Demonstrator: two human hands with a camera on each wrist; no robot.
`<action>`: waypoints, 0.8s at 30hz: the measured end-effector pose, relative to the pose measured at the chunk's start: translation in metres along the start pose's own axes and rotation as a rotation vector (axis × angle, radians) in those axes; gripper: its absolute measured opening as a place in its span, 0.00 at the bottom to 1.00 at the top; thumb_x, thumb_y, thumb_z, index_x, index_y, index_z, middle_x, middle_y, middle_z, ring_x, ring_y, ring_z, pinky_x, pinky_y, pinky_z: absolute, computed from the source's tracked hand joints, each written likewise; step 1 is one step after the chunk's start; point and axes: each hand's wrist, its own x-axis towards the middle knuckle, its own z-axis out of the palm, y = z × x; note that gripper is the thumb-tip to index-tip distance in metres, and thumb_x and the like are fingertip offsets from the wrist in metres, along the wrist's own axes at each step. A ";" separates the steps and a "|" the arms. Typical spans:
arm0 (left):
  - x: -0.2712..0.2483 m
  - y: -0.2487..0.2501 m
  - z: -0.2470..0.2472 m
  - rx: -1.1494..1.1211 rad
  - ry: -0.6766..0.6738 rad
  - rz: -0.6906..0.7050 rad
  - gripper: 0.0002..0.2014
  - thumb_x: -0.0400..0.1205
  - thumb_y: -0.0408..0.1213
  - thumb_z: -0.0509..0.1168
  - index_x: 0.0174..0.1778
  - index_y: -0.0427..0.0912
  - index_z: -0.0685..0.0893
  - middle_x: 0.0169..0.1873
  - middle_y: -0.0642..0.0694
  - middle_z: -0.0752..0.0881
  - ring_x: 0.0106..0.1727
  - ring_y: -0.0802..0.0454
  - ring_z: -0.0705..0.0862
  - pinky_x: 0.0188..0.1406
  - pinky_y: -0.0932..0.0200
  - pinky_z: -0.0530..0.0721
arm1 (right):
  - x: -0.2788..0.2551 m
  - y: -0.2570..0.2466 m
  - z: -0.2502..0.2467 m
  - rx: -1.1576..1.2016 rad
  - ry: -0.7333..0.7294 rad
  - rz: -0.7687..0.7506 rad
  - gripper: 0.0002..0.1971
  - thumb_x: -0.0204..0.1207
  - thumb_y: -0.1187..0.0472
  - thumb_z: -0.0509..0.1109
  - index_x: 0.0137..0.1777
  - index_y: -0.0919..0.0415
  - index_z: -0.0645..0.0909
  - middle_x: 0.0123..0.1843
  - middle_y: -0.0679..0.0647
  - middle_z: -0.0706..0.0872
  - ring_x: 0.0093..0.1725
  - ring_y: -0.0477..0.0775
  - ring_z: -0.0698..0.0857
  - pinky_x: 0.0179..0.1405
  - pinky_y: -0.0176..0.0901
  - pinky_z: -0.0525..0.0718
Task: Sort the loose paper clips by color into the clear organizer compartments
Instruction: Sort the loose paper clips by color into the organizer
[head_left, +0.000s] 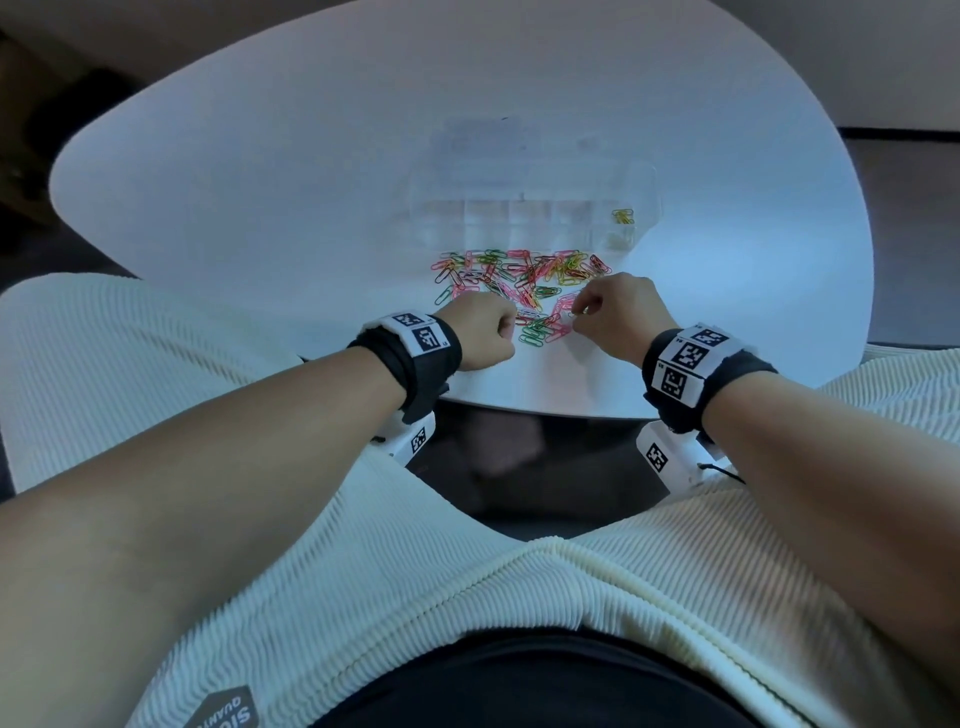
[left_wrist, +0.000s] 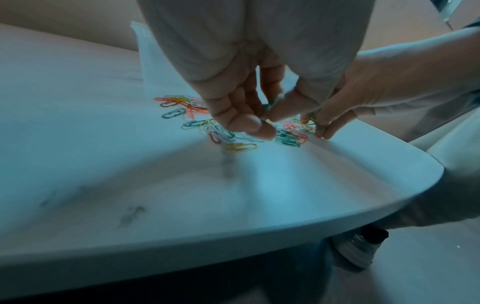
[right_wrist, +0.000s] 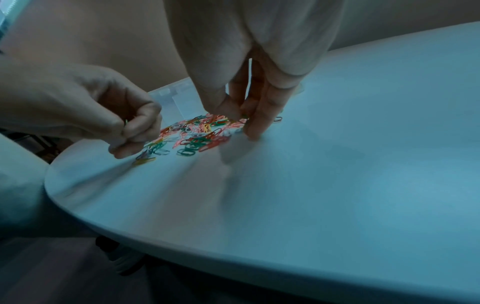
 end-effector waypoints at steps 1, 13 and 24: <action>0.000 0.000 -0.001 -0.022 0.014 -0.027 0.08 0.73 0.29 0.62 0.31 0.45 0.74 0.32 0.51 0.78 0.39 0.48 0.77 0.34 0.59 0.73 | -0.001 0.000 -0.001 0.019 -0.006 0.001 0.07 0.75 0.62 0.72 0.49 0.62 0.89 0.49 0.56 0.89 0.46 0.52 0.82 0.44 0.38 0.76; -0.001 0.004 -0.003 0.030 0.023 0.037 0.09 0.80 0.41 0.65 0.53 0.48 0.86 0.43 0.53 0.79 0.46 0.53 0.76 0.45 0.62 0.70 | 0.003 0.007 -0.010 0.417 0.015 0.186 0.08 0.73 0.65 0.67 0.34 0.56 0.84 0.30 0.51 0.85 0.32 0.49 0.82 0.34 0.40 0.81; -0.004 0.006 0.000 0.298 -0.045 0.088 0.12 0.80 0.40 0.67 0.57 0.57 0.88 0.59 0.48 0.85 0.58 0.47 0.83 0.54 0.53 0.83 | -0.006 -0.018 -0.002 0.241 -0.156 0.009 0.09 0.79 0.60 0.65 0.45 0.57 0.88 0.36 0.44 0.81 0.36 0.46 0.77 0.32 0.35 0.71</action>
